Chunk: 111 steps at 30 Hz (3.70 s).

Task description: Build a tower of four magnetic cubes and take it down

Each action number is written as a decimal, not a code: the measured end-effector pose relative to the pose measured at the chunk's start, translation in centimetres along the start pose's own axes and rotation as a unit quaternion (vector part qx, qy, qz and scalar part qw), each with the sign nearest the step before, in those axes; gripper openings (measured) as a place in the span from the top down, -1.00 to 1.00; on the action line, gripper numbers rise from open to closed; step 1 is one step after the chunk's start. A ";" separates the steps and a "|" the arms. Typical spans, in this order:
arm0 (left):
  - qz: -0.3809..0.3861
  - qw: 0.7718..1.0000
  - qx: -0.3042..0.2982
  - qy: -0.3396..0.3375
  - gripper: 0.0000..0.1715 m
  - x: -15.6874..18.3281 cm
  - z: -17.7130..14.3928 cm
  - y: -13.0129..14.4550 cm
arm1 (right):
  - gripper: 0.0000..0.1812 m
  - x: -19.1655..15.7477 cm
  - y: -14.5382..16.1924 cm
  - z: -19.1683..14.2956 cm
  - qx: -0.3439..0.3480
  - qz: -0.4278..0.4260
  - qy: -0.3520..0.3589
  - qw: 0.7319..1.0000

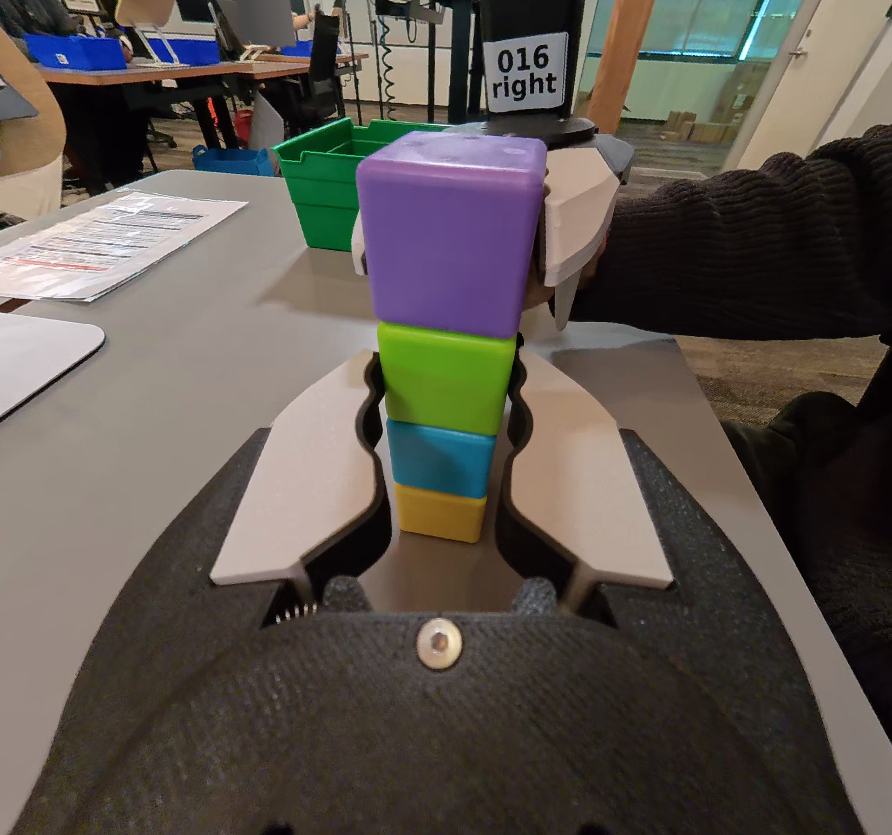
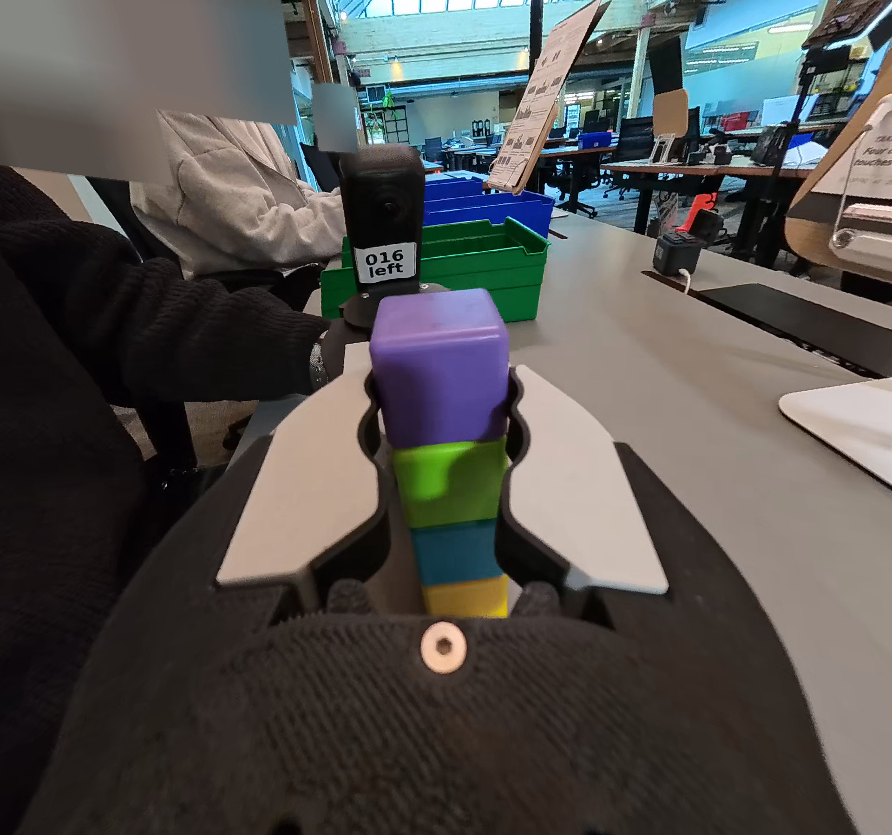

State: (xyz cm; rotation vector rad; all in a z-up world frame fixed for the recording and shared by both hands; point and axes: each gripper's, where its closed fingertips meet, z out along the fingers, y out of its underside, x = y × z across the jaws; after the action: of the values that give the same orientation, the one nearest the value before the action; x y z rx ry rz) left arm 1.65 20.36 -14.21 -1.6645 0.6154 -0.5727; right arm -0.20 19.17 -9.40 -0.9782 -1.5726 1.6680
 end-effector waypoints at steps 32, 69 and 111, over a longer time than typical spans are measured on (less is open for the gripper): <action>-0.003 1.000 0.010 -0.025 0.41 0.6 -0.6 -0.3 | 0.44 13.2 -7.6 -26.7 -0.256 -0.063 0.412 0.872; -0.021 0.999 0.014 -0.030 0.28 0.1 -1.3 -0.4 | 0.23 19.8 -2.8 -29.7 -0.427 0.000 0.360 0.830; -0.010 0.991 -0.129 -0.021 0.15 0.4 -0.1 4.1 | 0.25 0.4 2.5 -3.8 -0.032 -0.007 0.138 0.990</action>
State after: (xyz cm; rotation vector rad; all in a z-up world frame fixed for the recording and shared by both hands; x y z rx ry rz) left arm 1.53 19.40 -18.21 -1.9213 0.6647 -0.4873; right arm 2.93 21.33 -11.98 -1.1720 -1.4501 1.4114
